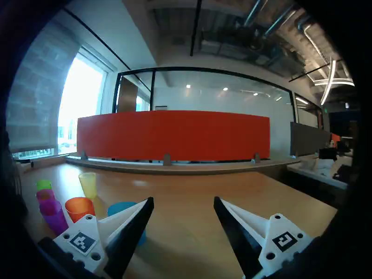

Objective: Pour water

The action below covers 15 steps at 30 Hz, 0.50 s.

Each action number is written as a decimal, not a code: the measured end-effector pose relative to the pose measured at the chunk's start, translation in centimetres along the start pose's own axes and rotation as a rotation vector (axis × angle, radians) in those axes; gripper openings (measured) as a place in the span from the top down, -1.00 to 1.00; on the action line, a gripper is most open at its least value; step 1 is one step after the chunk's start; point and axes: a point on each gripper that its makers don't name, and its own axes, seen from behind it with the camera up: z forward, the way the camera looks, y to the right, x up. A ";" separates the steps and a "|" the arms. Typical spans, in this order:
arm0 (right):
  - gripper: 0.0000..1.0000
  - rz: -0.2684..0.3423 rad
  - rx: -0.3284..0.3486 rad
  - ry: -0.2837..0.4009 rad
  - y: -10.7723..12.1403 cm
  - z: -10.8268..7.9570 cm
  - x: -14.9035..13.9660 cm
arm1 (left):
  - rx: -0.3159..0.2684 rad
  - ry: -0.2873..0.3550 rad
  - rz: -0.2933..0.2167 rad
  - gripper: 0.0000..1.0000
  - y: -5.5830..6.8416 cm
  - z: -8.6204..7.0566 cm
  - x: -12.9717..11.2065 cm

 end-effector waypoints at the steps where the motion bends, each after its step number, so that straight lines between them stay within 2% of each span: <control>1: -1.00 0.002 0.000 -0.001 0.0 0.0 -0.1 | 0.000 0.000 0.000 -0.78 0.0 0.0 0.0; 15: -1.00 0.010 0.000 -0.007 0.2 0.1 -0.4 | 0.000 0.000 0.000 -0.78 0.0 0.1 0.1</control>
